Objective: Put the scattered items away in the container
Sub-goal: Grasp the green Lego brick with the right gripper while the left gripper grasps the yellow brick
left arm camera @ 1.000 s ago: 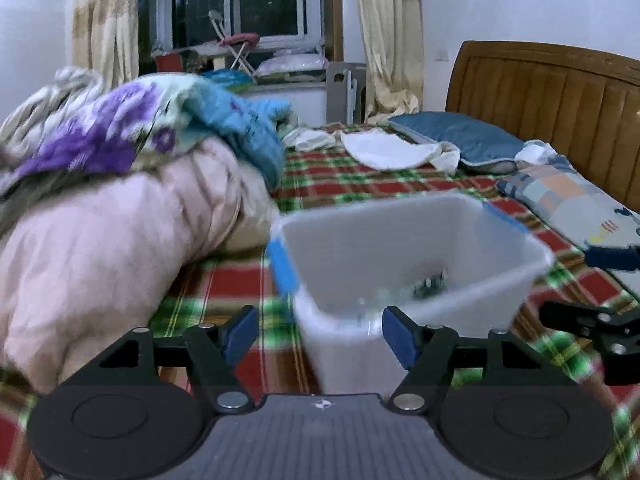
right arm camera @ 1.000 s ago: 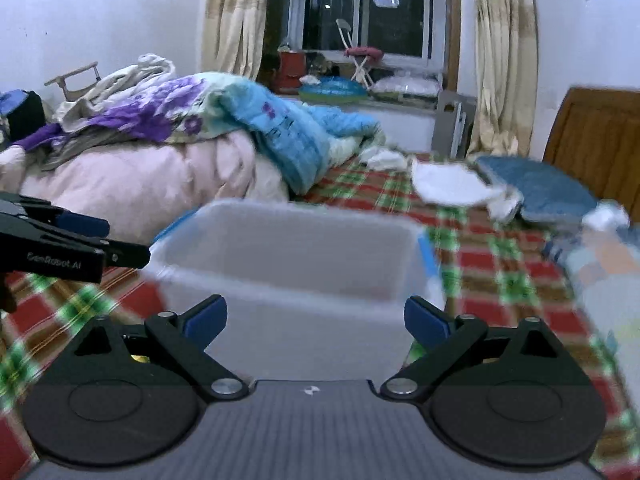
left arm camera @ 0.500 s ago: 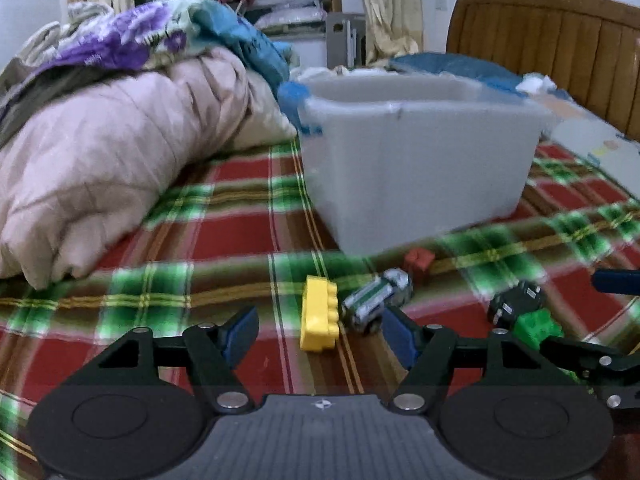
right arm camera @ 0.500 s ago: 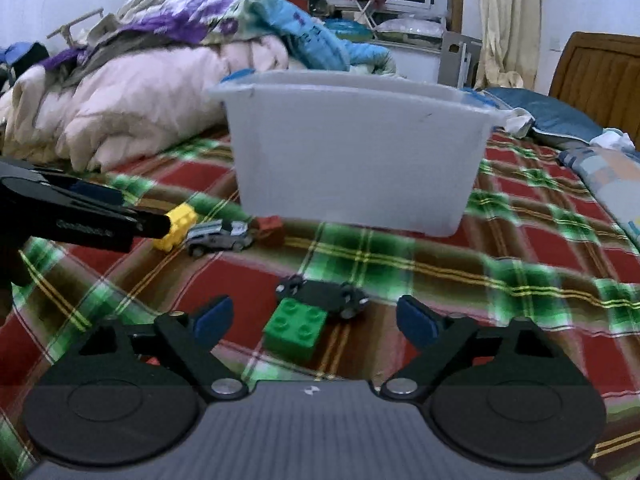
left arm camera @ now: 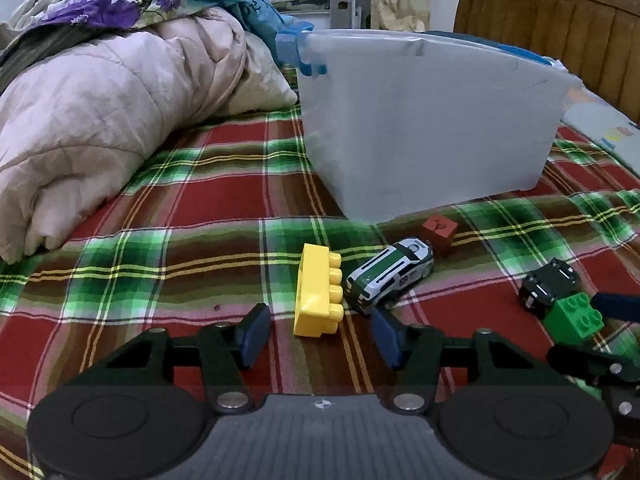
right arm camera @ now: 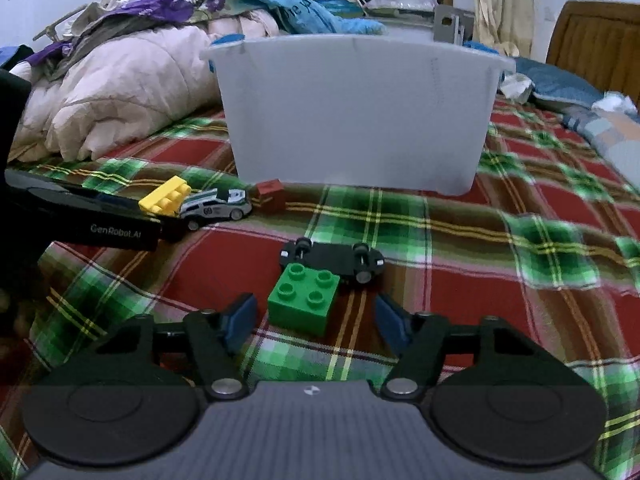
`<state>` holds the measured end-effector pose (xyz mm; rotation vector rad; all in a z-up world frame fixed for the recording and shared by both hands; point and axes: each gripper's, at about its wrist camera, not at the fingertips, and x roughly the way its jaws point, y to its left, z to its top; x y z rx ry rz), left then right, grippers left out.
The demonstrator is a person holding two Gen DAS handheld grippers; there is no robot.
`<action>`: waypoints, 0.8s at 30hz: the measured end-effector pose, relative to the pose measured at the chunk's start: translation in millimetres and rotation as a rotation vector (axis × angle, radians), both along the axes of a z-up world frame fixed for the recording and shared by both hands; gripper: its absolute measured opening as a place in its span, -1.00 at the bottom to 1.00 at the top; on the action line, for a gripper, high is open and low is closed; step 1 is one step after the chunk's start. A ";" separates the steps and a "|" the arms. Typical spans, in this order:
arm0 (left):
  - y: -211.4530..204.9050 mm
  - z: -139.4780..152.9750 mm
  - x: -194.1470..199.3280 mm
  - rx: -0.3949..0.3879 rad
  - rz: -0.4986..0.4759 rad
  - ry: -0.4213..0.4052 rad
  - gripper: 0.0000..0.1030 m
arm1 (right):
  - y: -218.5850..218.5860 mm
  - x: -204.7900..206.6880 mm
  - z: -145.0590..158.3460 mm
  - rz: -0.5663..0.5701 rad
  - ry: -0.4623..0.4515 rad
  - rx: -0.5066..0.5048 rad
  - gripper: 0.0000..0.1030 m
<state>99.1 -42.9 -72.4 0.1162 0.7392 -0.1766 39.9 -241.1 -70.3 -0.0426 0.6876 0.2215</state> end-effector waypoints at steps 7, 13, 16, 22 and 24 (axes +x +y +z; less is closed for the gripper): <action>-5.3 -1.1 5.8 0.005 -0.012 -0.004 -0.25 | -0.3 1.9 -1.1 -0.010 -0.001 0.018 0.28; -7.6 -1.6 8.4 -0.013 -0.025 -0.004 -0.40 | 4.6 1.8 -3.1 0.015 -0.007 0.034 -0.22; -7.0 -1.2 8.2 -0.022 -0.030 -0.010 -0.43 | 4.6 1.3 -2.5 0.018 -0.010 0.042 -0.23; -2.7 3.1 7.0 -0.033 -0.023 -0.009 -0.50 | 1.5 -1.2 1.7 0.018 -0.023 0.066 -0.23; 0.1 6.1 6.7 -0.037 -0.018 -0.011 -0.51 | 0.6 -3.4 4.9 0.020 -0.036 0.068 -0.24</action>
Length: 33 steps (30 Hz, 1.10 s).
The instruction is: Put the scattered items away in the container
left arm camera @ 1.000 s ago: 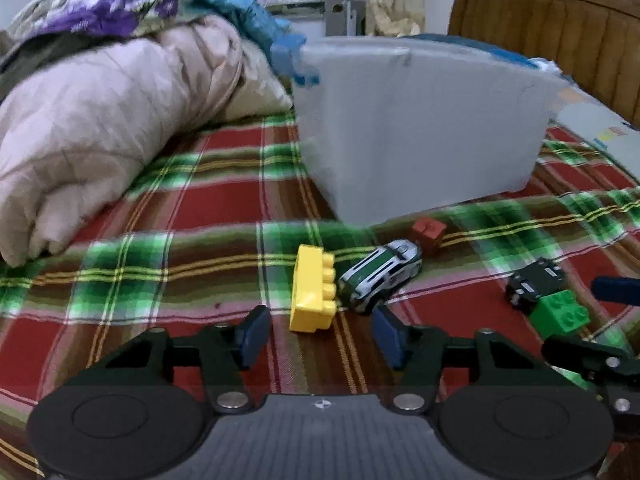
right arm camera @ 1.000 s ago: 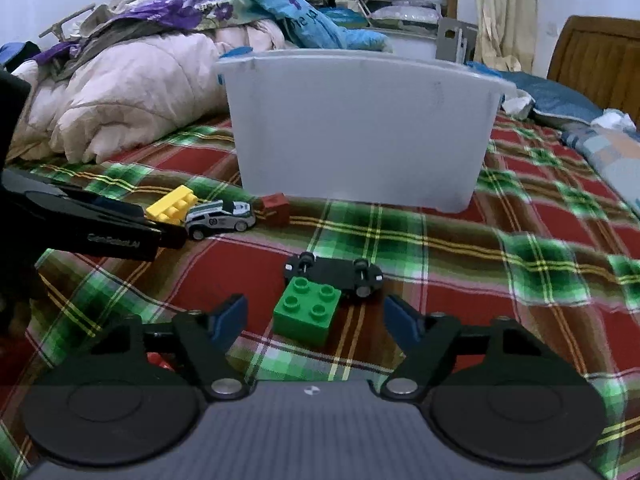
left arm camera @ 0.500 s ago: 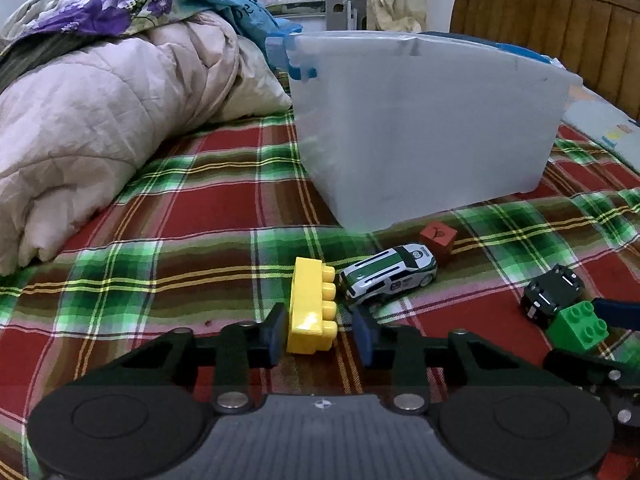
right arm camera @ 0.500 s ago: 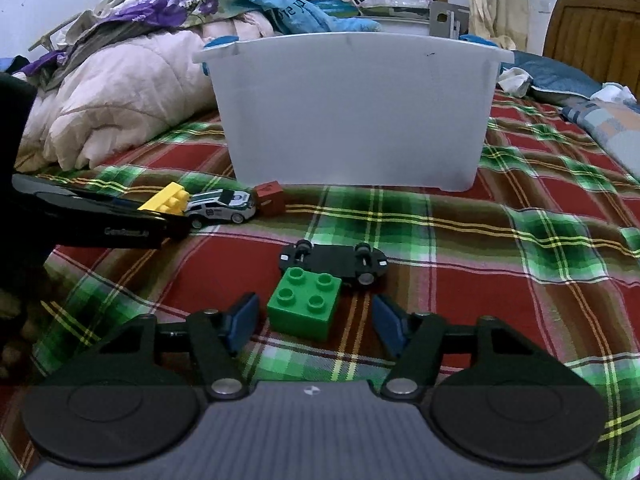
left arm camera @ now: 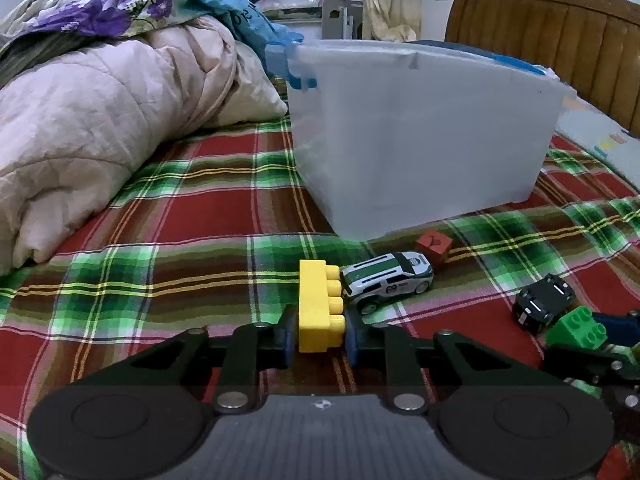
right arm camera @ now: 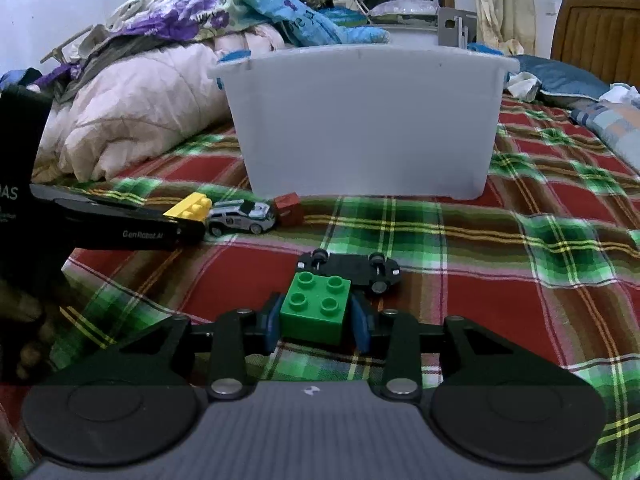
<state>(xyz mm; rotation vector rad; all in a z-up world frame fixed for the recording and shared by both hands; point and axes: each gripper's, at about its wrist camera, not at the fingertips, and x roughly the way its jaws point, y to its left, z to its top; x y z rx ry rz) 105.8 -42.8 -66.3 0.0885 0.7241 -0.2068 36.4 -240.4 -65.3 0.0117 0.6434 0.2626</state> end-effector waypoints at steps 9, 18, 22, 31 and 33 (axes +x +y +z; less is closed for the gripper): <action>9.5 35.0 -12.2 -0.041 -0.011 -0.051 -0.51 | -1.9 -9.4 18.6 0.015 -0.047 0.000 -0.24; 1.9 117.3 -22.8 -0.112 -0.029 -0.141 -0.50 | -21.9 -6.5 85.8 0.014 -0.156 -0.013 -0.23; -14.9 148.2 -3.8 -0.126 -0.049 -0.151 -0.50 | -33.0 14.8 128.5 0.015 -0.218 -0.040 -0.23; -40.9 169.4 56.5 -0.123 -0.035 -0.126 -0.49 | -38.7 88.8 166.3 0.020 -0.233 -0.099 -0.23; -43.6 170.5 68.3 -0.115 -0.024 -0.121 -0.49 | -38.5 105.2 162.6 0.021 -0.213 -0.119 -0.23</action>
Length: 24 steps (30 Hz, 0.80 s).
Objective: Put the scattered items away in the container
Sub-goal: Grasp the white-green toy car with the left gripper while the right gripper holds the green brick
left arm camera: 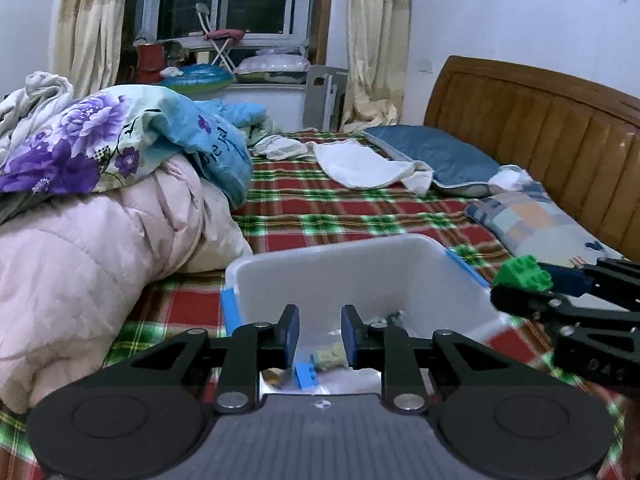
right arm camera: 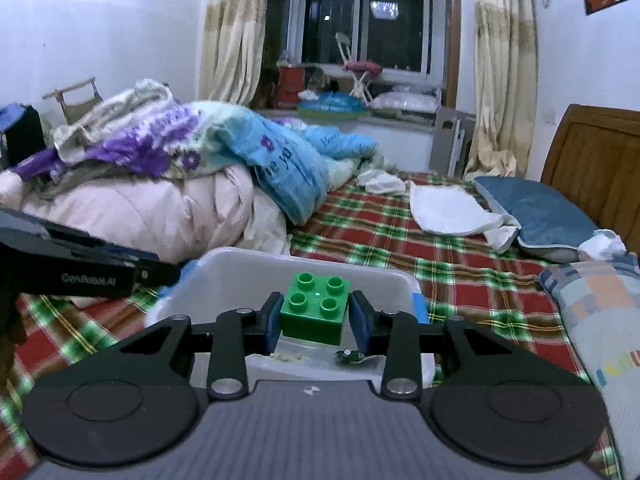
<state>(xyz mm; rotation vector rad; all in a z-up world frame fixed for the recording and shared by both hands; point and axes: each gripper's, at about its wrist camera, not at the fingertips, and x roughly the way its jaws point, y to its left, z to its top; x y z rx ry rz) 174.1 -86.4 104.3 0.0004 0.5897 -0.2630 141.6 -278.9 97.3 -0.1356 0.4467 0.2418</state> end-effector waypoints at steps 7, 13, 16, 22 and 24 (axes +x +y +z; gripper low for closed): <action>-5.9 -10.1 -23.5 0.032 -0.052 -0.045 -0.46 | -4.6 5.8 -9.3 -0.001 -0.019 0.006 -0.23; 8.6 -89.9 -95.7 0.136 -0.104 -0.104 0.51 | -15.3 -50.8 -30.6 0.035 -0.023 0.075 -0.23; 20.4 -141.5 -93.2 0.132 -0.086 0.013 0.41 | -18.2 -71.0 -43.5 0.040 0.008 0.105 -0.23; 27.3 -167.5 -69.1 0.173 -0.059 0.023 0.37 | -11.5 -84.6 -58.6 0.056 0.061 0.107 -0.23; 28.1 -168.0 -60.6 0.161 -0.086 0.013 0.31 | -8.0 -85.5 -58.8 0.065 0.064 0.110 -0.23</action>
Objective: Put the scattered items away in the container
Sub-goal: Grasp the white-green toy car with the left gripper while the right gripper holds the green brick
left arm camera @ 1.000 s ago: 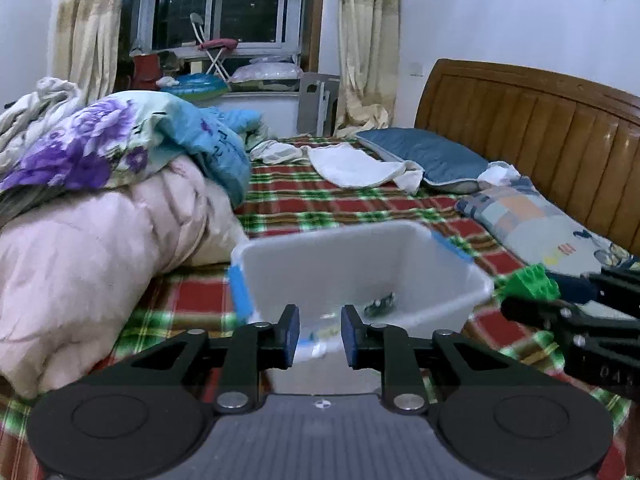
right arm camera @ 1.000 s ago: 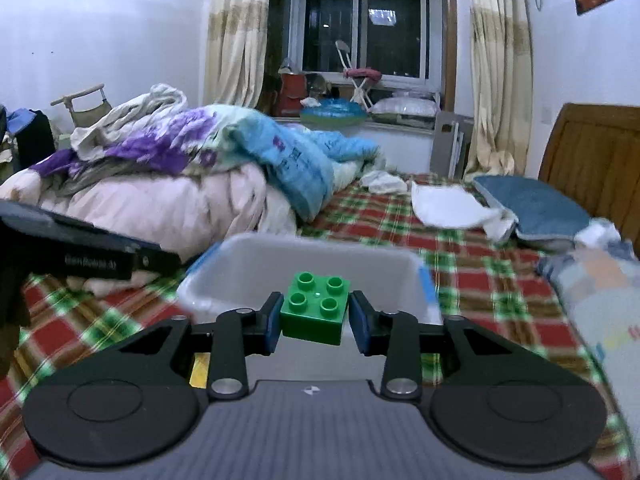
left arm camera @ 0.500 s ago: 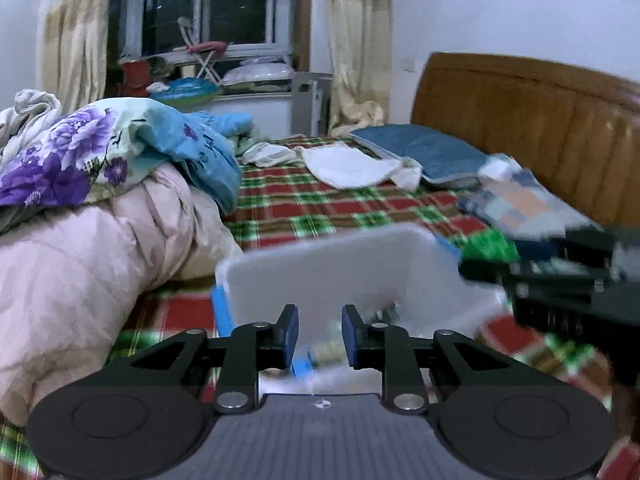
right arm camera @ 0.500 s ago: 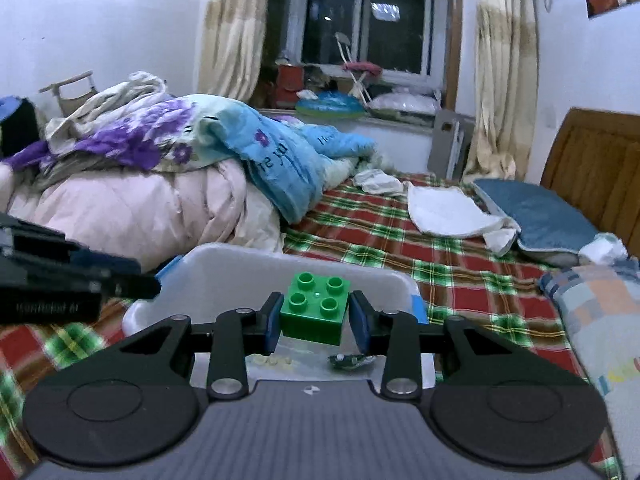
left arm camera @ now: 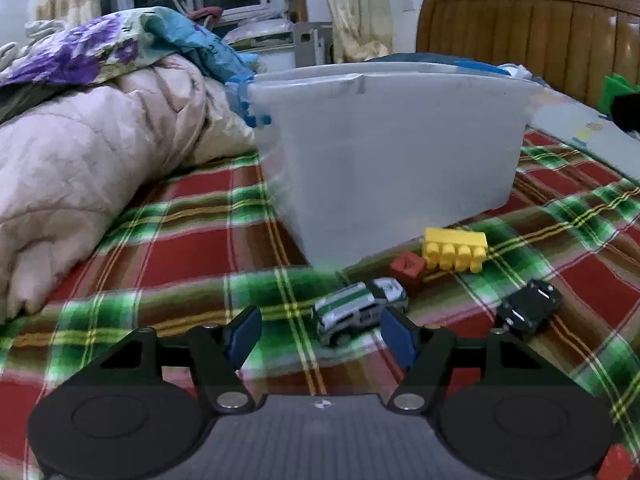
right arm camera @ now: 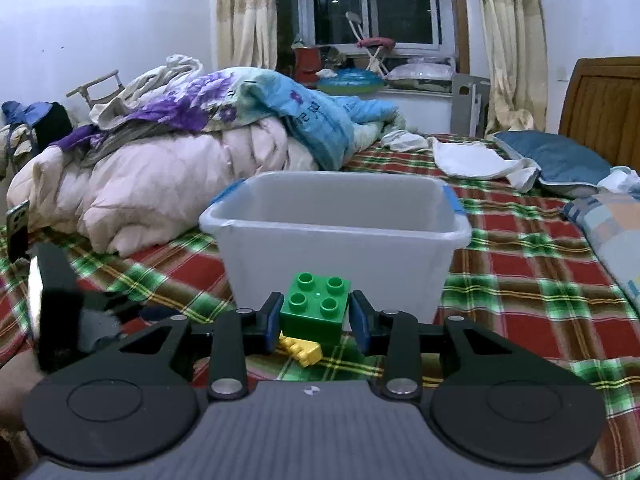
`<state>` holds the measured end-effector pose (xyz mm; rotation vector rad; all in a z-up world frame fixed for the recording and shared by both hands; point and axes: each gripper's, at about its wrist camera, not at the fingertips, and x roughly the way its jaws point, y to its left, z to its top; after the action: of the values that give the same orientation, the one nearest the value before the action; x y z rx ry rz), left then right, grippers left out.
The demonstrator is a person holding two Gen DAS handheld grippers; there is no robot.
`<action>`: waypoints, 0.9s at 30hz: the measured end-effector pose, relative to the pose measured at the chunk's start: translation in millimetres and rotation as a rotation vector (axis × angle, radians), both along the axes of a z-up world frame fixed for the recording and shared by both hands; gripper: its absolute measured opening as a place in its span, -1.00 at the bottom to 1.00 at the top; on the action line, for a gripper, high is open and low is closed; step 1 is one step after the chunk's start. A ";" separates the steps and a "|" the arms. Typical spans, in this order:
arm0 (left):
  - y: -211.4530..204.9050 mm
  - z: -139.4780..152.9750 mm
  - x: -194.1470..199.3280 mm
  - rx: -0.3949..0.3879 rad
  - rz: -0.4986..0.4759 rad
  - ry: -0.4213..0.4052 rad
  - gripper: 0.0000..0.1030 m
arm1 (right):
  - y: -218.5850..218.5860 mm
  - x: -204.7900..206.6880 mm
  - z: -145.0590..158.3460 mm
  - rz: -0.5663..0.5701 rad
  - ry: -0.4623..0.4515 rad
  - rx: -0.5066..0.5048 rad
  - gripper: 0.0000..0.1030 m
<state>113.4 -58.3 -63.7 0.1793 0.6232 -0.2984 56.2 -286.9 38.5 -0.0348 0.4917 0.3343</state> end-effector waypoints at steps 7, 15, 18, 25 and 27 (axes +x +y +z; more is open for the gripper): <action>-19.7 -6.8 18.5 0.062 -0.275 0.050 0.31 | 7.9 -4.5 -4.7 0.025 0.009 0.023 -0.23; -17.0 -14.4 26.2 0.044 -0.277 0.107 0.18 | 9.7 -2.7 -7.7 0.020 0.015 0.029 -0.23; -14.5 -13.9 21.0 0.016 -0.246 0.124 0.17 | 10.6 -4.2 -6.4 0.023 0.011 0.027 -0.23; -18.2 7.0 0.3 0.051 -0.207 0.089 0.17 | 12.0 -6.0 2.2 0.021 -0.007 0.023 -0.23; -16.2 25.2 -6.8 0.050 -0.197 0.052 0.17 | 12.4 -5.1 7.8 0.022 -0.019 0.019 -0.23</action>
<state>106.6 -74.5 -38.6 0.2825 0.6660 -0.4787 51.0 -274.5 46.3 -0.0249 0.4700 0.3601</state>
